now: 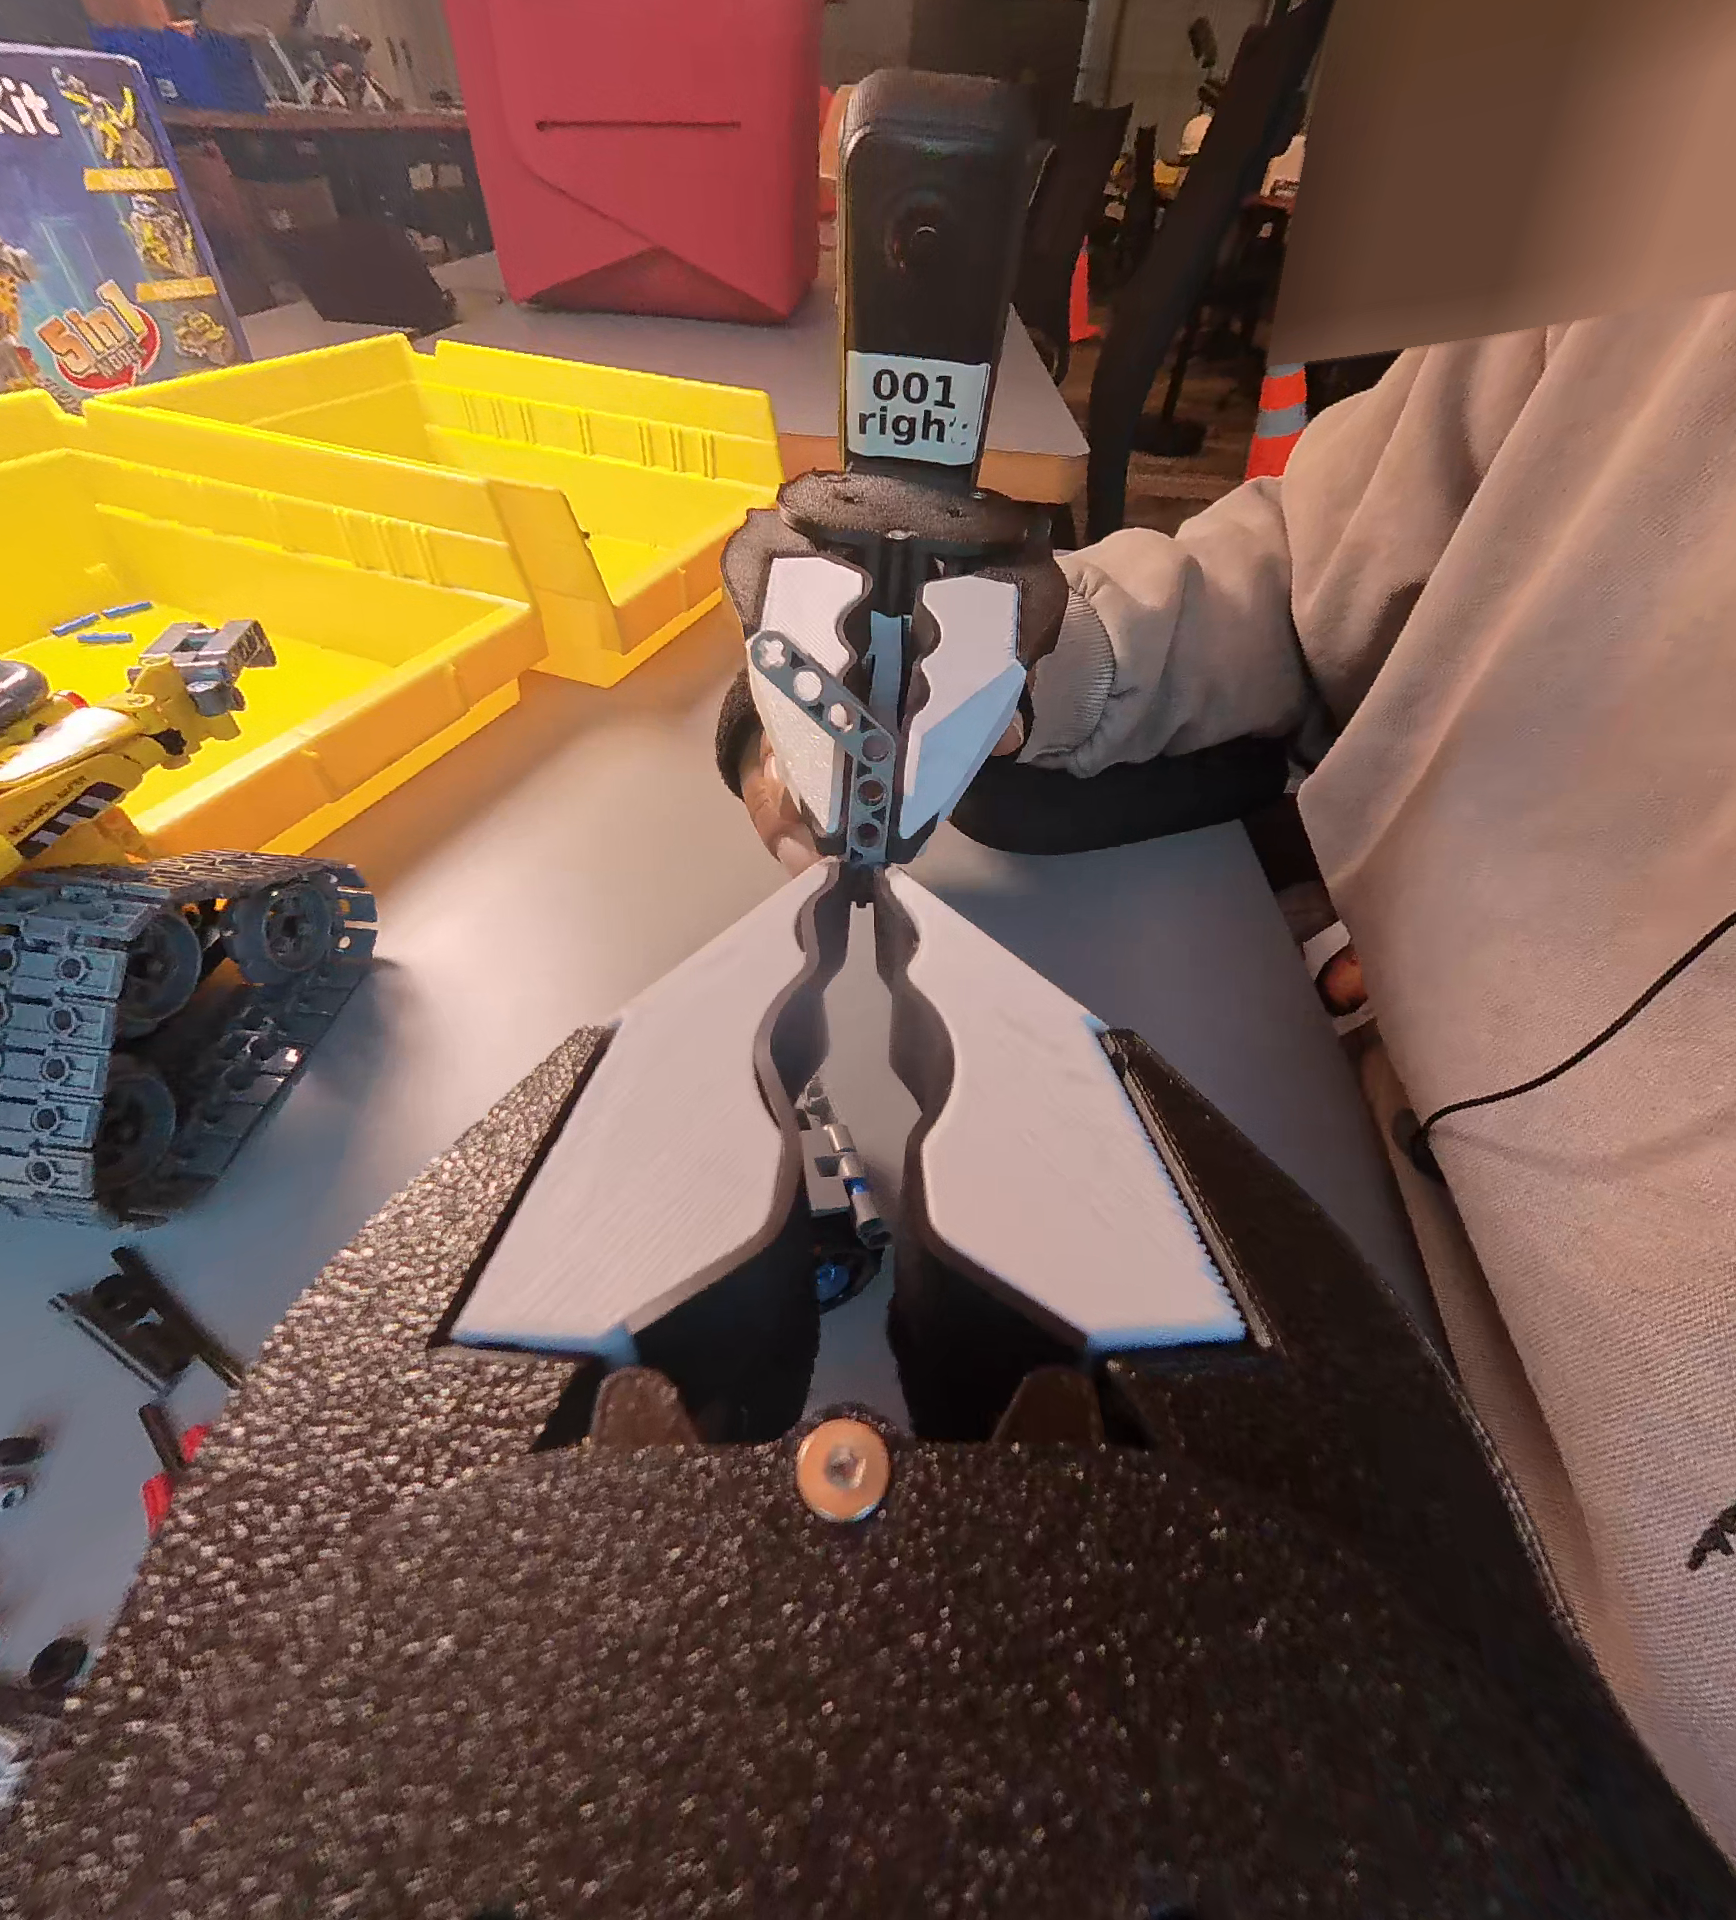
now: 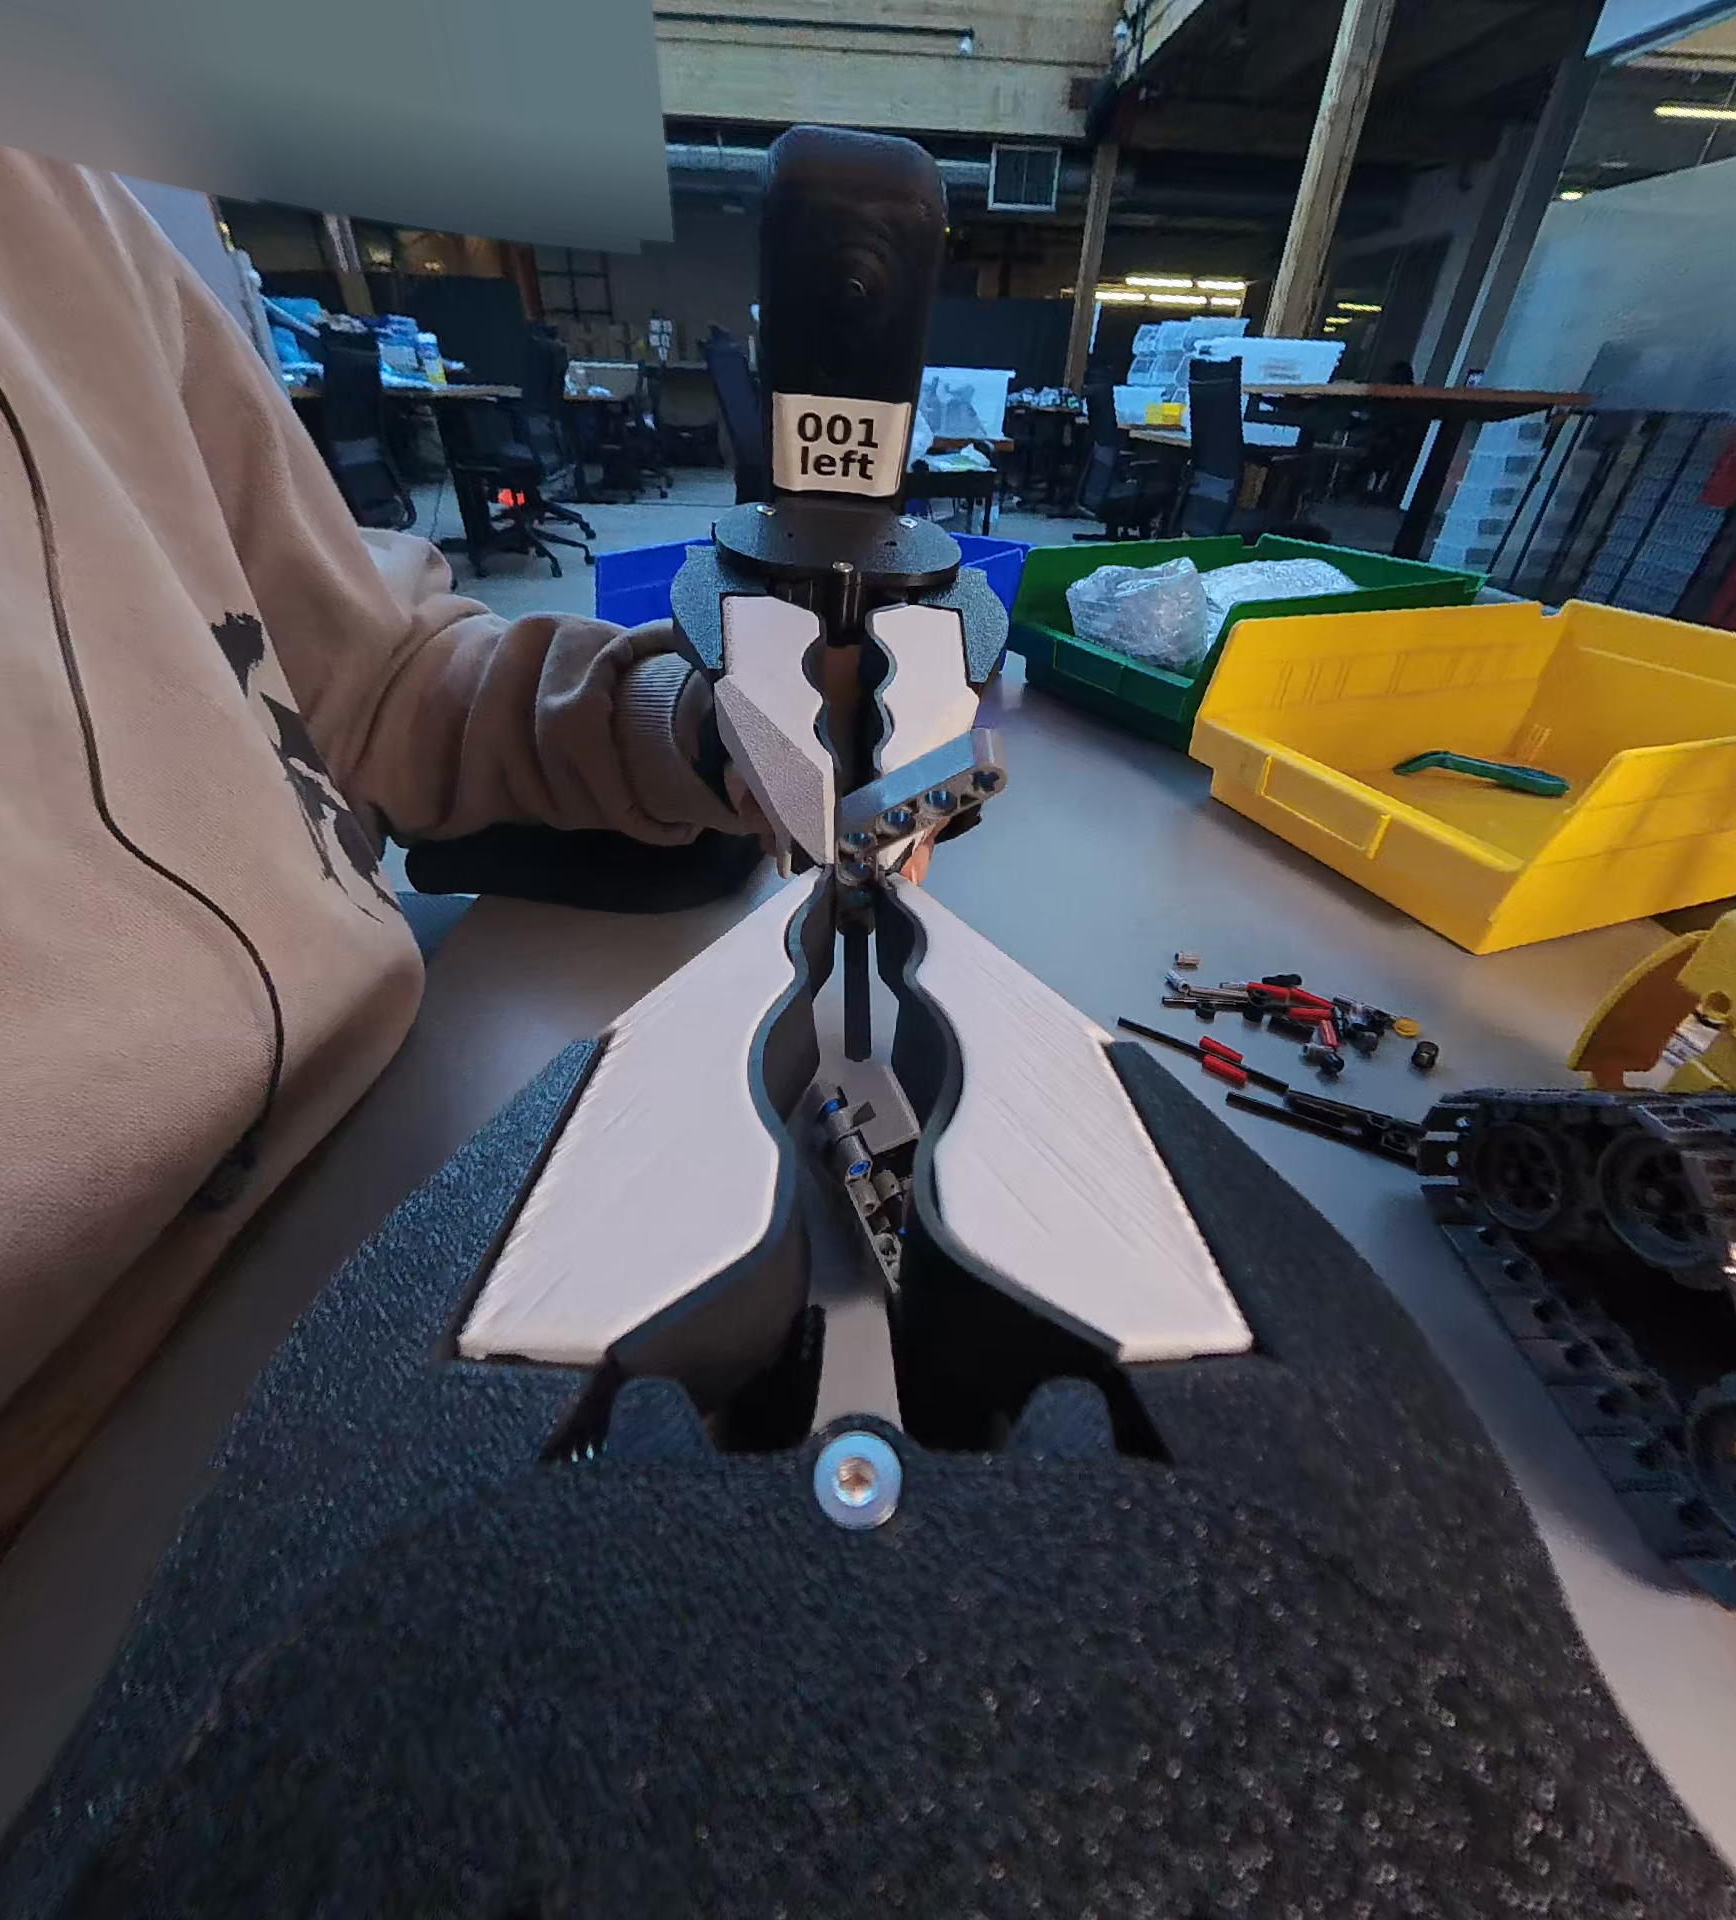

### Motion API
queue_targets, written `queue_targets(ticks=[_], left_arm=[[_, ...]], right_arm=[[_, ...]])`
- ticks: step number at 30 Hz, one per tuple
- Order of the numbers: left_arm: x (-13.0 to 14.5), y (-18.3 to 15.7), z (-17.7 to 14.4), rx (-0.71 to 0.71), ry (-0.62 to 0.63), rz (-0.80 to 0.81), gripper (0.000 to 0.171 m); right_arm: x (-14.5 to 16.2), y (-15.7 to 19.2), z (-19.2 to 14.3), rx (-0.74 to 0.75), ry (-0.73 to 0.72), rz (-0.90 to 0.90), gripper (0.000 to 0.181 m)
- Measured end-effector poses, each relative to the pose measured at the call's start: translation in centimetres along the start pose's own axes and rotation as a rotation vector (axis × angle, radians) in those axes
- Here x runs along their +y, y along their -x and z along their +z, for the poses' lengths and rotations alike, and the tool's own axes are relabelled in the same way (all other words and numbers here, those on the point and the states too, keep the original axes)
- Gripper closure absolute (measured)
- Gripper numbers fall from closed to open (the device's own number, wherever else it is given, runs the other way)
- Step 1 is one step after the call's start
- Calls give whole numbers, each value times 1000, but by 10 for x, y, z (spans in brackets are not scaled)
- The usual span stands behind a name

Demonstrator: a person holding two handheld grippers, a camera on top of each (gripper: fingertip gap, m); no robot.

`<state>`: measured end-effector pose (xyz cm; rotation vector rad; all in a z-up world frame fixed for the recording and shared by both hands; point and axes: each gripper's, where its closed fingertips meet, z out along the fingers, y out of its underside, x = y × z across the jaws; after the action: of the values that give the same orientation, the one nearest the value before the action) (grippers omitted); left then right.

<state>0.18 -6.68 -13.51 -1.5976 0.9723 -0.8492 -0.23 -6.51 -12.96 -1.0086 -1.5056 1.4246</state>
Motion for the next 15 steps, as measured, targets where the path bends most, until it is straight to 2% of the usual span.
queue_targets(ticks=[5,7,10,11,15], left_arm=[[-8,4,-4,-2,-22,-23,169],[-13,16,-23,-30,-71,-61,169],[-14,48,-68,-151,-159,-134,169],[-12,50,-73,-143,-174,-158,169],[10,60,-54,-175,-85,-183,169]], right_arm=[[-4,-6,-9,20,4,-21,175],[-6,-16,-27,50,-17,-4,175],[-1,-37,-60,141,-2,3,175],[2,-43,-64,171,-8,23,175],[25,-57,-57,235,103,3,174]])
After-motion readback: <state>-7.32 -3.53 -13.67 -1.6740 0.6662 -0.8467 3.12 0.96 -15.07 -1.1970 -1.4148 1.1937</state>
